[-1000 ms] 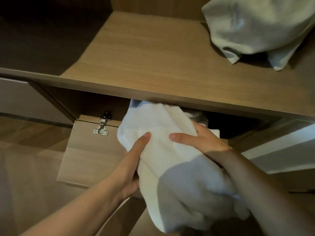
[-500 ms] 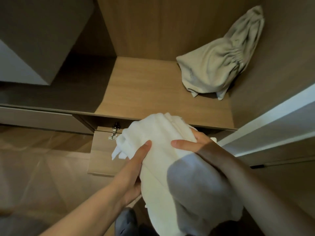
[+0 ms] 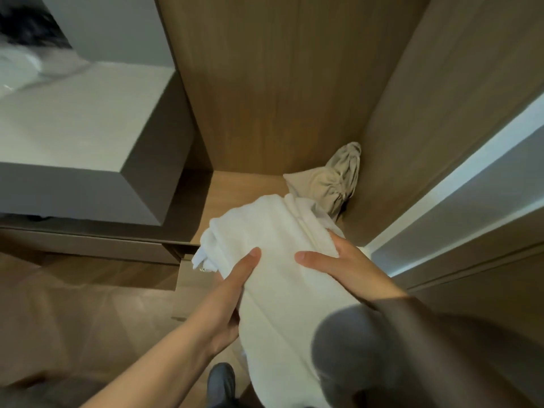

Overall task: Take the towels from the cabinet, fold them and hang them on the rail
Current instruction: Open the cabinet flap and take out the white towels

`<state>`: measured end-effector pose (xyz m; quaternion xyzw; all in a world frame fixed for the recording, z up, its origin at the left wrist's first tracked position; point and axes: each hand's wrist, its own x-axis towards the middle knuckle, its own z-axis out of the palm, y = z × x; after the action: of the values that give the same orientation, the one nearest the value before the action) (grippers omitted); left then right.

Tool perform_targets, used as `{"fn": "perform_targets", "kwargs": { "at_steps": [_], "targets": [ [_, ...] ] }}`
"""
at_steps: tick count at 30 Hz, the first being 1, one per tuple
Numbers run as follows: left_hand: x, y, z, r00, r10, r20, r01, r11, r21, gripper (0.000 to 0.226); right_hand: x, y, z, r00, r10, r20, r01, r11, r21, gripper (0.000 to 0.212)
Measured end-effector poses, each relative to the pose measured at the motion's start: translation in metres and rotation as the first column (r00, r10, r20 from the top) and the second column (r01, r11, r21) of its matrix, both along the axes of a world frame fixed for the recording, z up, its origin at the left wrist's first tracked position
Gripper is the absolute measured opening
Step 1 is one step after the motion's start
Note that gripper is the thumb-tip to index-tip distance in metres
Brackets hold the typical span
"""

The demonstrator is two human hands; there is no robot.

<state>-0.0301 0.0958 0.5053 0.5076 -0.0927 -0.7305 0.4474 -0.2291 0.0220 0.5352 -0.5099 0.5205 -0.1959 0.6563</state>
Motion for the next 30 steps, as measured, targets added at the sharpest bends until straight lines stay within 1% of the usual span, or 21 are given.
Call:
{"fn": "perform_targets", "kwargs": {
  "at_steps": [2, 5, 7, 9, 13, 15, 17, 20, 23, 25, 30],
  "targets": [
    [-0.001, 0.002, 0.032, 1.000, -0.007, 0.001, 0.007, 0.999, -0.035, 0.046, -0.001, 0.005, 0.036, 1.000, -0.019, 0.011, 0.019, 1.000, -0.021, 0.030],
    [-0.005, 0.004, 0.077, 1.000, 0.002, 0.004, -0.002, 0.997, -0.075, 0.051, -0.004, 0.016, 0.085, 0.999, -0.030, 0.019, 0.031, 0.997, -0.068, 0.041],
    [-0.008, 0.005, 0.105, 1.000, 0.000, 0.022, 0.003, 0.994, -0.108, 0.055, -0.008, 0.022, 0.112, 0.999, -0.040, 0.022, 0.042, 0.993, -0.112, 0.040],
    [-0.012, 0.007, 0.129, 0.999, -0.013, 0.050, 0.020, 0.989, -0.148, 0.059, -0.014, 0.027, 0.134, 0.998, -0.053, 0.030, 0.056, 0.987, -0.148, 0.039],
    [-0.019, 0.011, 0.173, 0.993, -0.059, 0.102, 0.082, 0.968, -0.239, 0.068, -0.026, 0.040, 0.174, 0.994, -0.079, 0.079, 0.095, 0.969, -0.227, 0.044],
    [-0.024, 0.013, 0.194, 0.990, -0.068, 0.124, 0.100, 0.956, -0.277, 0.068, -0.032, 0.046, 0.192, 0.990, -0.094, 0.103, 0.118, 0.957, -0.264, 0.049],
    [-0.031, 0.014, 0.213, 0.983, -0.070, 0.167, 0.122, 0.939, -0.322, 0.067, -0.039, 0.051, 0.207, 0.987, -0.099, 0.128, 0.135, 0.941, -0.312, 0.048],
    [-0.042, 0.015, 0.235, 0.968, -0.051, 0.244, 0.144, 0.914, -0.380, 0.070, -0.050, 0.053, 0.226, 0.981, -0.099, 0.167, 0.153, 0.921, -0.358, 0.048],
    [-0.052, 0.017, 0.254, 0.973, -0.022, 0.230, 0.127, 0.884, -0.451, 0.065, -0.062, 0.053, 0.239, 0.978, -0.090, 0.190, 0.158, 0.909, -0.384, 0.047],
    [-0.058, 0.021, 0.260, 0.970, -0.007, 0.241, 0.122, 0.876, -0.466, 0.067, -0.067, 0.055, 0.244, 0.975, -0.077, 0.209, 0.156, 0.906, -0.394, 0.044],
    [-0.065, 0.032, 0.260, 0.958, 0.085, 0.273, 0.058, 0.877, -0.476, 0.067, -0.068, 0.053, 0.250, 0.978, -0.019, 0.208, 0.107, 0.901, -0.421, 0.053]
  ]
}}
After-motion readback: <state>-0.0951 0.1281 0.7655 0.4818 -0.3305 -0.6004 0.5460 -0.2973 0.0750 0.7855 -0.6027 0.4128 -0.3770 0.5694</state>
